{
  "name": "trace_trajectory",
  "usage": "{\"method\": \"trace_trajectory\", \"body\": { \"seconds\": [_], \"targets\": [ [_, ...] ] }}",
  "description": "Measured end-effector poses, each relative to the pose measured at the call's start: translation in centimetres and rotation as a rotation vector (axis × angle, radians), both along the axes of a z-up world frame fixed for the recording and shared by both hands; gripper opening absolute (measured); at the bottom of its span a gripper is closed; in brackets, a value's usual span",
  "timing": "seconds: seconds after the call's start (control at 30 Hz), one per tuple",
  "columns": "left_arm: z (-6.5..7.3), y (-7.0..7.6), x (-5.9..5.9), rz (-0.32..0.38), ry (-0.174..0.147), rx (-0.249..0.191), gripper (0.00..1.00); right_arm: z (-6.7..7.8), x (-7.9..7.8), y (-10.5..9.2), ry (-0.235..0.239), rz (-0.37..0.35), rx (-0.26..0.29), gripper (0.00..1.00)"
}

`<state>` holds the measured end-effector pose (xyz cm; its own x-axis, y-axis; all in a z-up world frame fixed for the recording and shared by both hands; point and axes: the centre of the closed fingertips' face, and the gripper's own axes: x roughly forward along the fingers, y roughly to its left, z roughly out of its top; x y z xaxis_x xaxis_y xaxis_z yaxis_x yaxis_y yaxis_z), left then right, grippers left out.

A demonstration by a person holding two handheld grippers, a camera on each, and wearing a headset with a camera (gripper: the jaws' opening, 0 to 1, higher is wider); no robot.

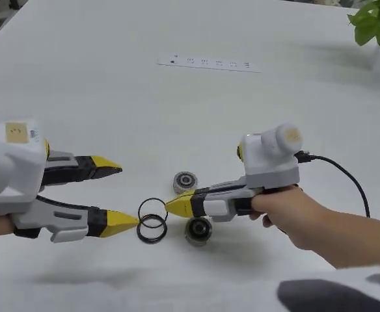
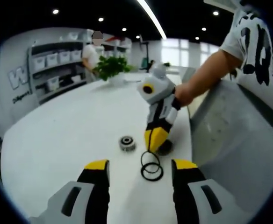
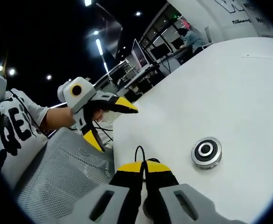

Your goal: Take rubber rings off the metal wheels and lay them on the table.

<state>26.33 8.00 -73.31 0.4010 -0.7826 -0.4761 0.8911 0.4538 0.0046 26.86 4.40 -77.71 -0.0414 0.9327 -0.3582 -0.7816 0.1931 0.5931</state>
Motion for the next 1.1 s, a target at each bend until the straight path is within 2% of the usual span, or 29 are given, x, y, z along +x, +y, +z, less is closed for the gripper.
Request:
{"method": "trace_trajectory", "body": {
  "seconds": [0.37, 1.1],
  "targets": [
    [-0.7, 0.4, -0.6, 0.009, 0.012, 0.009, 0.55, -1.1, -1.0, 0.2, 0.026, 0.032, -0.038, 0.00],
    [-1.3, 0.8, -0.8, 0.028, 0.028, 0.016, 0.54, -1.8, -0.8, 0.2, 0.019, 0.013, -0.068, 0.00]
  ]
}}
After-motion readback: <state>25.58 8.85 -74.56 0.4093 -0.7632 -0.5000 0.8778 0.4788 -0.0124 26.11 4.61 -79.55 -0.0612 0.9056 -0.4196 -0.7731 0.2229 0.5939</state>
